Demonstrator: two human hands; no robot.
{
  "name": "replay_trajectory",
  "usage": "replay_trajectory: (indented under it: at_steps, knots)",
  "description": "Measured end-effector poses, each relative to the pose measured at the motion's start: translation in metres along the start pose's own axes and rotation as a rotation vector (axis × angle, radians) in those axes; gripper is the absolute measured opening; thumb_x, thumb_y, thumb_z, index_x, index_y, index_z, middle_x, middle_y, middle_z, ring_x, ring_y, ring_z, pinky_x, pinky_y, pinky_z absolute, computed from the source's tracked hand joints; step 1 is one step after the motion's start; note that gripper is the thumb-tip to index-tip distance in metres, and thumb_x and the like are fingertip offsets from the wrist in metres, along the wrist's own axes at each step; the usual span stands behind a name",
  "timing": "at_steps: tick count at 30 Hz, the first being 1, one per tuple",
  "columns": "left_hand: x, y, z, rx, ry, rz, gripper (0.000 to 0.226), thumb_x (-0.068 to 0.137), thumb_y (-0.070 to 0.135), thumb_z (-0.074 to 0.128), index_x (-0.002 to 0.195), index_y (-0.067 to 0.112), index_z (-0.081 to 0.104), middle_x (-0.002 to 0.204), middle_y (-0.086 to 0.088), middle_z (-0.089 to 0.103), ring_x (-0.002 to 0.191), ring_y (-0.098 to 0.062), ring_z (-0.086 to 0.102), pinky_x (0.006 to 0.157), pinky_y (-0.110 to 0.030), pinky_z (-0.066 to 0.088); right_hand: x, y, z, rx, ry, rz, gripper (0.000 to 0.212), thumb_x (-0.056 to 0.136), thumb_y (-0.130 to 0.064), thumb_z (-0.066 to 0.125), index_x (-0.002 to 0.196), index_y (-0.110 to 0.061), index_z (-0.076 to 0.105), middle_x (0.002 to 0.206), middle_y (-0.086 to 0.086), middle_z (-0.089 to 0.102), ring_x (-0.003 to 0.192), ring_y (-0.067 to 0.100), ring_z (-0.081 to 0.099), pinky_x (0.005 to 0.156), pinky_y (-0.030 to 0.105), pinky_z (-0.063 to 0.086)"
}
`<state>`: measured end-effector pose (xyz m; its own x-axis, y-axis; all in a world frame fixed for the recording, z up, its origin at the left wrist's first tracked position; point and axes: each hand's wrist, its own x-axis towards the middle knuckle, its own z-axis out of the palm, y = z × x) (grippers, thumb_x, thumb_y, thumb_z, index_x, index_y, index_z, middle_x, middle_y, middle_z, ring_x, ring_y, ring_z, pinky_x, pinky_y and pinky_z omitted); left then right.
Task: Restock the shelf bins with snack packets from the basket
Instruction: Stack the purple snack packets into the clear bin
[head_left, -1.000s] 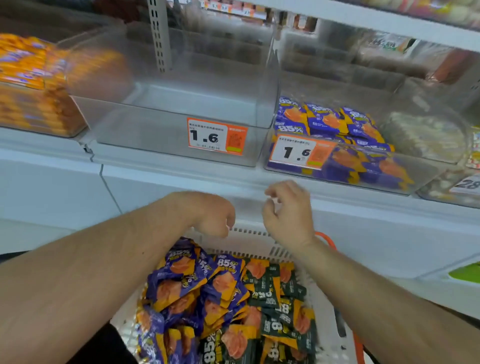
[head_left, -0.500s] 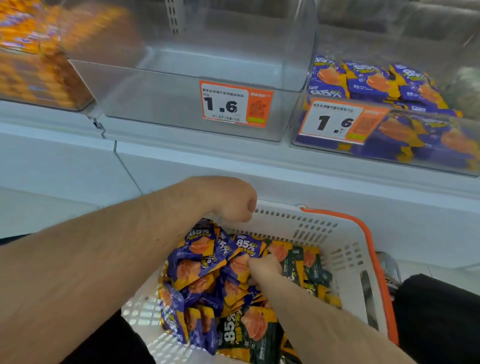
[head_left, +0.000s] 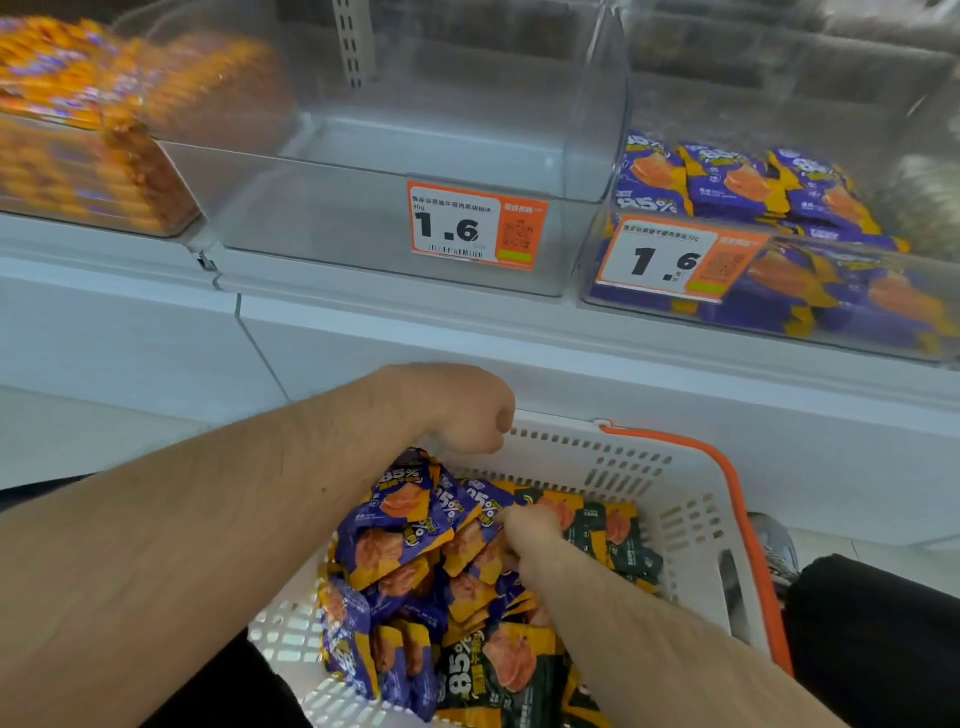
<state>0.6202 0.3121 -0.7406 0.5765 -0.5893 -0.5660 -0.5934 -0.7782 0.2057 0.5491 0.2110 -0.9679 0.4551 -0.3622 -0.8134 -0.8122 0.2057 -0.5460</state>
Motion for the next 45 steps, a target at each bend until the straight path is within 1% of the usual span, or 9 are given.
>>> replay_trajectory:
  at_steps: [3,6,10,13,15,19,28,37,45]
  knots:
    - [-0.006,0.003,-0.002,-0.013,0.002,0.003,0.039,0.102,0.026,0.043,0.141,0.019,0.047,0.142,-0.001,0.049,0.125,-0.02,0.047,0.088,-0.024,0.033,-0.012,-0.002,-0.006,0.005,-0.055,0.062,0.028,0.082,-0.008,0.061,0.109,-0.002,0.053,0.071,0.007,0.037,0.054,0.02,0.034,0.053,0.031,0.034]
    - [-0.013,0.003,0.001,-0.028,0.012,0.017,0.041,0.102,0.029,0.043,0.142,0.02,0.045,0.144,0.0,0.047,0.128,-0.02,0.046,0.093,-0.026,0.034,-0.017,-0.003,-0.007,0.04,-0.095,0.063,0.023,0.089,-0.017,0.062,0.108,-0.007,0.056,0.079,0.007,0.046,0.068,0.022,0.043,0.062,0.033,0.04]
    - [-0.012,-0.008,0.012,-0.01,-0.041,0.005,0.023,0.1,0.033,0.047,0.118,0.025,0.057,0.118,-0.001,0.057,0.107,-0.021,0.054,0.086,-0.03,0.039,-0.009,-0.005,0.011,0.191,-0.1,0.138,0.013,0.083,-0.013,0.062,0.093,-0.007,0.059,0.072,0.008,0.059,0.057,0.022,0.05,0.049,0.029,0.041]
    - [-0.009,-0.02,0.017,-0.004,-0.047,-0.022,0.016,0.096,0.031,0.051,0.098,0.016,0.056,0.102,-0.004,0.058,0.092,-0.022,0.055,0.084,-0.035,0.045,0.003,-0.003,0.02,0.191,-0.03,0.093,0.031,0.085,-0.01,0.061,0.116,-0.006,0.057,0.106,0.016,0.068,0.077,0.024,0.06,0.062,0.032,0.051]
    - [-0.009,-0.024,0.017,-0.005,-0.056,-0.045,0.021,0.096,0.031,0.05,0.103,0.014,0.06,0.104,-0.007,0.06,0.094,-0.024,0.058,0.084,-0.036,0.045,0.001,-0.006,0.013,0.115,0.073,0.018,0.017,0.091,-0.01,0.056,0.105,-0.017,0.051,0.108,0.013,0.062,0.092,0.025,0.06,0.076,0.034,0.052]
    - [-0.009,-0.021,0.011,-0.003,-0.044,-0.04,0.022,0.096,0.028,0.048,0.109,0.016,0.061,0.107,-0.006,0.061,0.098,-0.024,0.058,0.084,-0.034,0.045,-0.009,-0.016,-0.018,-0.14,0.256,-0.195,0.022,0.094,-0.007,0.051,0.072,-0.009,0.056,0.071,0.008,0.055,0.055,0.021,0.045,0.047,0.025,0.034]
    - [-0.011,0.003,-0.005,-0.075,0.087,-0.019,0.069,0.093,0.044,0.056,0.151,0.022,0.025,0.151,-0.005,0.033,0.13,-0.025,0.044,0.103,-0.036,0.041,-0.11,-0.078,-0.095,-0.353,0.024,-0.729,0.039,0.082,0.013,0.054,0.075,-0.025,0.061,0.078,0.0,0.061,0.064,0.012,0.053,0.054,0.024,0.042]
    - [-0.038,0.016,-0.05,-0.854,0.247,0.217,0.013,0.09,0.003,0.064,0.09,0.013,0.057,0.08,-0.003,0.068,0.059,-0.008,0.063,0.056,-0.021,0.052,-0.189,-0.137,-0.144,0.051,-0.057,-0.882,0.035,0.085,0.019,0.052,0.071,-0.012,0.057,0.063,-0.001,0.06,0.046,0.005,0.051,0.043,0.017,0.039]
    - [-0.038,0.046,-0.078,-1.295,0.709,0.342,0.012,0.091,0.001,0.062,0.093,0.012,0.057,0.073,-0.003,0.07,0.055,-0.007,0.062,0.048,-0.02,0.05,-0.237,-0.161,-0.155,-0.228,0.173,-1.132,0.025,0.082,-0.006,0.074,0.091,-0.02,0.056,0.069,-0.011,0.058,0.057,-0.007,0.059,0.056,0.009,0.046]
